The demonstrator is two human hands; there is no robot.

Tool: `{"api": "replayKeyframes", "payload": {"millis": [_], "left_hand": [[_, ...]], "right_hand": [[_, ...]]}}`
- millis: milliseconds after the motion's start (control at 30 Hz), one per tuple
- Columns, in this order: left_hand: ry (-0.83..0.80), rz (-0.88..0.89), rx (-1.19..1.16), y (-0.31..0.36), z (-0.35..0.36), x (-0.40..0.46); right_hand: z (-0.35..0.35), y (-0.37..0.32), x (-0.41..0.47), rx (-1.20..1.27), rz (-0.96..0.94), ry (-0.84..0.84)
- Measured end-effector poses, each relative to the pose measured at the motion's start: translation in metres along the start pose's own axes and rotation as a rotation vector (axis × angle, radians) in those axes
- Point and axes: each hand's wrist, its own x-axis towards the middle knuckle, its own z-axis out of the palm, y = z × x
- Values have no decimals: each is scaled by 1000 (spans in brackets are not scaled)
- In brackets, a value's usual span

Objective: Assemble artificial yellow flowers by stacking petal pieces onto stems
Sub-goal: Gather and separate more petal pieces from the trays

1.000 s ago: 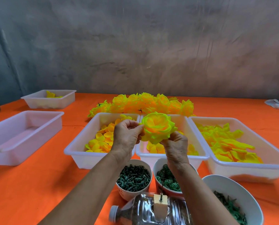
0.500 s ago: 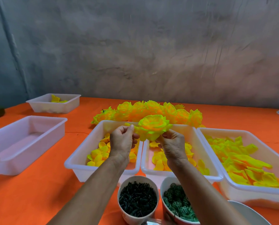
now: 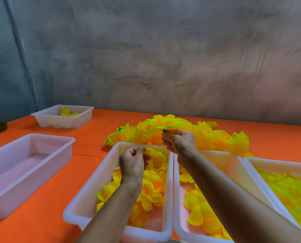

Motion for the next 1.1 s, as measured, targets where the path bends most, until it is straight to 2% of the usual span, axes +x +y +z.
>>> {"api": "replayKeyframes", "payload": {"millis": [200, 633, 733, 867, 1100], "left_hand": [[51, -33, -27, -20, 0, 28], [92, -69, -96, -34, -7, 40], [102, -53, -115, -30, -10, 42], [146, -67, -100, -32, -16, 45], [195, -69, -68, -33, -20, 46]], "right_hand": [[44, 2, 41, -34, 75, -98], [114, 15, 98, 12, 253, -187], [112, 13, 101, 47, 280, -215], [92, 19, 84, -27, 303, -215], [18, 36, 34, -314, 124, -387]]}}
